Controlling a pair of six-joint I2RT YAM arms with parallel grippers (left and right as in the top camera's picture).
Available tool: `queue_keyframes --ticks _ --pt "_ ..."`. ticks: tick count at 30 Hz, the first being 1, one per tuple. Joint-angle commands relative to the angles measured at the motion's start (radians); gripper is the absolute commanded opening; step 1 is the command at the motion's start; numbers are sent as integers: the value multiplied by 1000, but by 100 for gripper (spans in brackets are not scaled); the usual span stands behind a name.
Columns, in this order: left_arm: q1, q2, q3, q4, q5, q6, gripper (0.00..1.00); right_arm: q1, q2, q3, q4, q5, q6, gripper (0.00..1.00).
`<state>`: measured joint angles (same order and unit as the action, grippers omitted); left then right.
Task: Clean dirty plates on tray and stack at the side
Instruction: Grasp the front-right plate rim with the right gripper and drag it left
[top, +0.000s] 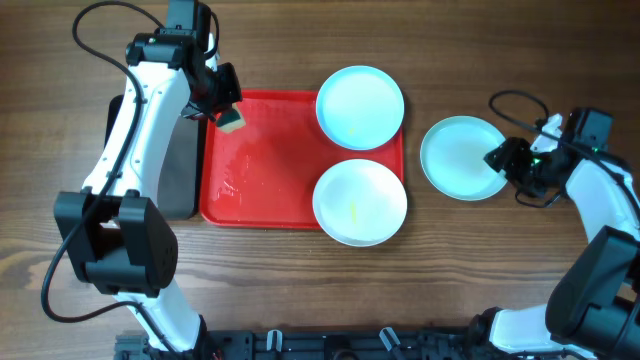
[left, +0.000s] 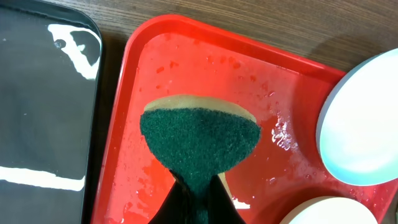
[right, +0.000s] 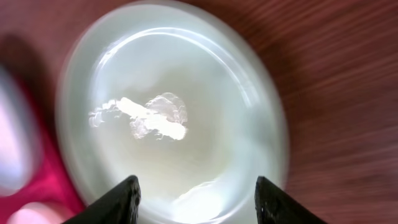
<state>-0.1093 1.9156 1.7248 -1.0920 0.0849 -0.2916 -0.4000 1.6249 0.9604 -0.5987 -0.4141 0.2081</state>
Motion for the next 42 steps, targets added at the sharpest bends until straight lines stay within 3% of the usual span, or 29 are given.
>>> queue_keyframes --ticks 1,4,8,12,16,26,42 --pt "0 -21 -6 4 15 -12 4 26 -48 111 -116 -216 4 60" --pt "0 -21 -6 4 15 -13 4 103 -98 115 -203 -188 2 59" --pt "0 -21 -6 3 15 -44 4 281 -93 91 -275 0 1 58" --pt "0 -21 -6 3 15 -57 4 470 -75 23 -238 146 3 48" --pt "0 -21 -6 0 15 -57 4 560 -69 -19 -202 205 32 40" --pt "0 -21 -6 -3 15 -57 4 607 -69 -110 -125 192 33 38" --pt "0 -21 -6 -3 15 -57 4 610 -69 -163 -38 129 80 8"
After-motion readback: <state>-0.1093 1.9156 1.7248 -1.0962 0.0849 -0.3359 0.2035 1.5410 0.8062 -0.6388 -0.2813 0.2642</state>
